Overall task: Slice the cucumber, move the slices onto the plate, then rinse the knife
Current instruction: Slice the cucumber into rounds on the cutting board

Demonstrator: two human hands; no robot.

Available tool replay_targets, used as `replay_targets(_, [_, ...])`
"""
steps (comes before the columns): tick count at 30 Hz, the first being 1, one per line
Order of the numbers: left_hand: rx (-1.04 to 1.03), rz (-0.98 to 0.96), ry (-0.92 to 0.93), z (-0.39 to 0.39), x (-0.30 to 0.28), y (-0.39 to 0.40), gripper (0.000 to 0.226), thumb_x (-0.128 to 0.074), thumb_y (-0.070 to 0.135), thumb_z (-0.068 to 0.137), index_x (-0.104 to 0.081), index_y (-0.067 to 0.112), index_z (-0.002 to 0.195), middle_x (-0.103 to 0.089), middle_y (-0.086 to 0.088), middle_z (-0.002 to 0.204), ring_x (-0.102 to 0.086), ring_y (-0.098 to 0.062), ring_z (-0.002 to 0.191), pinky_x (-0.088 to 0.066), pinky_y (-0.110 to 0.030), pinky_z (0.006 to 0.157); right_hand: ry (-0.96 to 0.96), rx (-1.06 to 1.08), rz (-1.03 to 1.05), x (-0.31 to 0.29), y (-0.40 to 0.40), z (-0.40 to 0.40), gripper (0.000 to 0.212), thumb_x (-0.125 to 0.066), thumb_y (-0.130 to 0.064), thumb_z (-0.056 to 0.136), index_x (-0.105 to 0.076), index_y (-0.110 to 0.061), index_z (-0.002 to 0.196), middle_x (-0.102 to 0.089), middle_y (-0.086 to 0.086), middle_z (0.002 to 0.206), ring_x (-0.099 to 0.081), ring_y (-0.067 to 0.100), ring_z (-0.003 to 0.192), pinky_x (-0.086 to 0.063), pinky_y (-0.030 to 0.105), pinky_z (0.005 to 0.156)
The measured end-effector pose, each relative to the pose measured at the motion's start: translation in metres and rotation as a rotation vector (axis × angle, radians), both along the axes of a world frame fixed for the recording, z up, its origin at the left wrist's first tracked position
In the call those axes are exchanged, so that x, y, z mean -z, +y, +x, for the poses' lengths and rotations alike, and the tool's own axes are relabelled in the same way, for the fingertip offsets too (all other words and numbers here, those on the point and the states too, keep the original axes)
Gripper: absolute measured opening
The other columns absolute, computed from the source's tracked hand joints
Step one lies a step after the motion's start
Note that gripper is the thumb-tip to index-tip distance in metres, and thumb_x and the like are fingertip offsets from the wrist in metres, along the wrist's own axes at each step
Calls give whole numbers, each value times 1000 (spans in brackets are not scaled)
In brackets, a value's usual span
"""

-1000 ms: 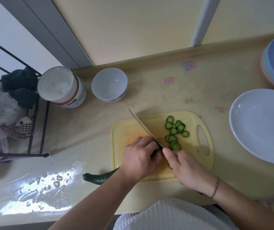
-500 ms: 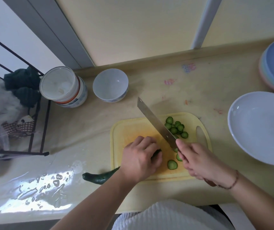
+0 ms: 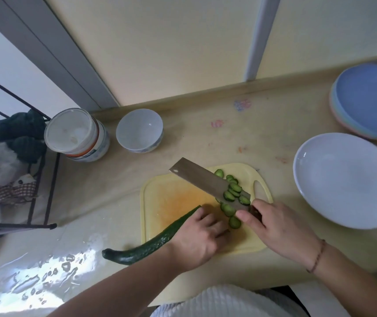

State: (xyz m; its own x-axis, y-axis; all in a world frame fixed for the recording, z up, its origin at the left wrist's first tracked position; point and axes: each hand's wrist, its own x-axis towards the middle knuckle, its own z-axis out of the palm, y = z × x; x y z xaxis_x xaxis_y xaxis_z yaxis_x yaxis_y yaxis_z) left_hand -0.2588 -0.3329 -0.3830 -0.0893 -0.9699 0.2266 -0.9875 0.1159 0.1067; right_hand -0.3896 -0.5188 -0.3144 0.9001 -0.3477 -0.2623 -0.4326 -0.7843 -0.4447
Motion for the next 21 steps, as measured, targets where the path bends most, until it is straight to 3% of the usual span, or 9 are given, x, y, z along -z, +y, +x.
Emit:
replay_targets(6, [53, -29, -5, -3, -4, -5, 15, -59, 8, 92, -73, 13, 94, -68, -6, 95, -57, -27, 78, -46, -35, 74, -43, 52, 79, -4, -5, -5, 53, -23, -74, 84, -34, -27, 63, -46, -4, 49, -48, 11, 45, -31, 25, 42])
replay_targets(11, [-30, -38, -23, -3, -3, -11, 20, -55, 7, 94, -73, 15, 96, -69, -4, 99, -58, -27, 77, -49, -37, 77, -61, 86, 99, -6, -9, -11, 54, -26, -73, 85, -36, -25, 62, -43, -2, 46, -45, 13, 42, -33, 28, 42])
replay_targets(16, [-187, 21, -84, -1, -11, -31, 31, -77, 11, 73, -74, 21, 102, -68, 3, 95, -52, -25, 76, -33, -37, 73, -46, 94, 136, -5, -11, -13, 55, -27, -72, 85, -36, -24, 61, -40, -3, 46, -42, 12, 41, -36, 31, 43])
replay_targets(21, [-383, -35, 8, 2, -10, -40, 23, -82, 14, 75, -77, 21, 97, -70, 5, 89, -52, -24, 77, -33, -36, 71, -26, 96, 145, -4, -12, -15, 56, -26, -73, 85, -38, -23, 62, -41, -3, 46, -42, 11, 41, -36, 30, 42])
